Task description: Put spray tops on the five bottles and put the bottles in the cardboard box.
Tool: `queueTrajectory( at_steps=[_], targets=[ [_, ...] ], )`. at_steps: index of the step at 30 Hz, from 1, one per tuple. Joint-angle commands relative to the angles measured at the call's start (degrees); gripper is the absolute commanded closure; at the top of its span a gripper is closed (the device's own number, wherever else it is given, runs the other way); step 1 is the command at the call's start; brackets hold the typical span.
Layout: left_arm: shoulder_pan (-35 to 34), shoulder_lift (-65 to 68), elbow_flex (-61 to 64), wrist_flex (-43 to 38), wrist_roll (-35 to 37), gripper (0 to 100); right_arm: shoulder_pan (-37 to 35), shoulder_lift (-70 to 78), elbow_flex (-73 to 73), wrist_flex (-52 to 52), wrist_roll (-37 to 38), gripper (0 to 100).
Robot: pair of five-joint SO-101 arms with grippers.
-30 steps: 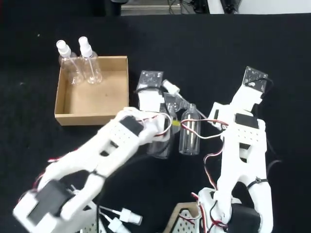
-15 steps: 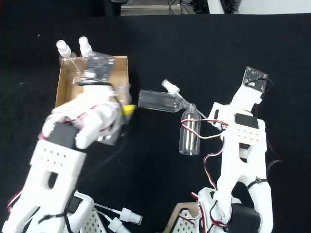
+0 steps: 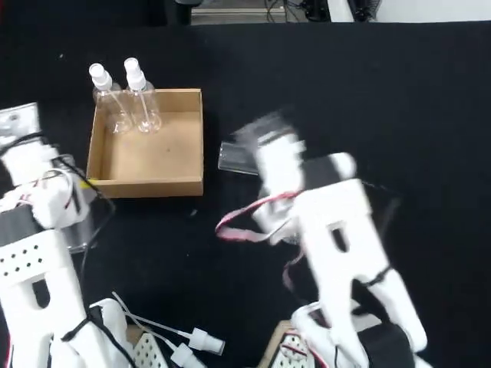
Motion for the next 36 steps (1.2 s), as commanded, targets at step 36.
queueTrajectory(
  at_steps=[36],
  targets=[
    [-32.6, -0.8, 1.7, -11.0, 15.6, 78, -54.0, -2.2, 28.1, -47.0, -53.5, 75.3]
  ],
)
